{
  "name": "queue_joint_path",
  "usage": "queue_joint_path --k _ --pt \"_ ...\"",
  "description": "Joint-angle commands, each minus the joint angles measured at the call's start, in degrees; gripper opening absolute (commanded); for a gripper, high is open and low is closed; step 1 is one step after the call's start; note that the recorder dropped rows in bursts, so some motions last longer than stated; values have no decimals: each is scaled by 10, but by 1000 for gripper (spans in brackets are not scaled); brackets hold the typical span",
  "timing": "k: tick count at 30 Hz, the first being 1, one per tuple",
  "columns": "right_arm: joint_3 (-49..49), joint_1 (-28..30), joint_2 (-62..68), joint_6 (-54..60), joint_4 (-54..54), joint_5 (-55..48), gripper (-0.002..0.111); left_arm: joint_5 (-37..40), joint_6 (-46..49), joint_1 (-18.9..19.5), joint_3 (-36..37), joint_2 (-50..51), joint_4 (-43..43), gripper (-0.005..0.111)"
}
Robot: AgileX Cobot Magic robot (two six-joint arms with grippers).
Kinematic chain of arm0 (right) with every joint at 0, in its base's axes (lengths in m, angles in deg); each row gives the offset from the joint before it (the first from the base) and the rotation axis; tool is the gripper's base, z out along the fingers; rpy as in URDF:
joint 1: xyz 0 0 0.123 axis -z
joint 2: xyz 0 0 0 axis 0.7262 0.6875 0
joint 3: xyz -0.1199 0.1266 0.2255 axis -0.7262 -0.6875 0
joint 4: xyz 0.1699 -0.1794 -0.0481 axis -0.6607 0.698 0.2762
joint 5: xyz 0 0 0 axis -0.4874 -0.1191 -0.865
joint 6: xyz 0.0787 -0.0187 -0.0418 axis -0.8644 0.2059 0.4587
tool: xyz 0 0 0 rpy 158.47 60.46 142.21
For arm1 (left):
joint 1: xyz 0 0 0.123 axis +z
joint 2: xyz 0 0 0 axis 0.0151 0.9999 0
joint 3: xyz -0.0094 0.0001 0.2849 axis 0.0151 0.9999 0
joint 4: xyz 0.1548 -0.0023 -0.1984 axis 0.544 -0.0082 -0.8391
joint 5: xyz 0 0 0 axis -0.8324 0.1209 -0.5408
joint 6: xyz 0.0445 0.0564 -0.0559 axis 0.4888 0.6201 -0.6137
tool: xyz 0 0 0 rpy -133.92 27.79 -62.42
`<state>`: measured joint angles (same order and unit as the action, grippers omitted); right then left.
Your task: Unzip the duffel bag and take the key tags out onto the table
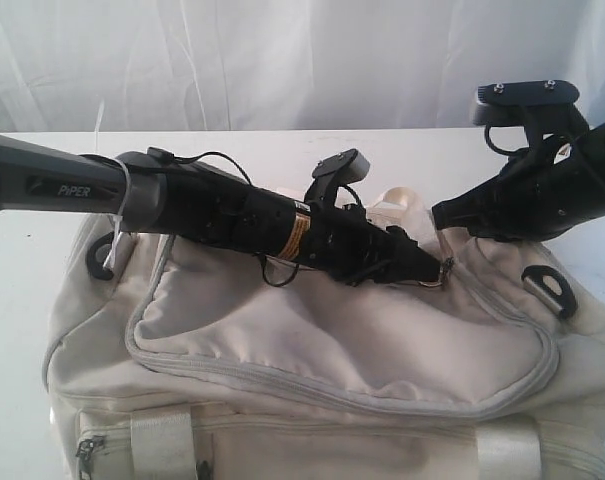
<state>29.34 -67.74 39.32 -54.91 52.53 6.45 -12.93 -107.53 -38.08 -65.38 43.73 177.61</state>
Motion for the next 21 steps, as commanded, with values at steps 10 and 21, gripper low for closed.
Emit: queue_joint_path --k 10,21 --pt "-1 3 -3 2 -1 31 0 98 0 -30 13 69 5 48" --pt "-1 3 -3 2 -1 40 0 70 61 -31 9 93 9 24"
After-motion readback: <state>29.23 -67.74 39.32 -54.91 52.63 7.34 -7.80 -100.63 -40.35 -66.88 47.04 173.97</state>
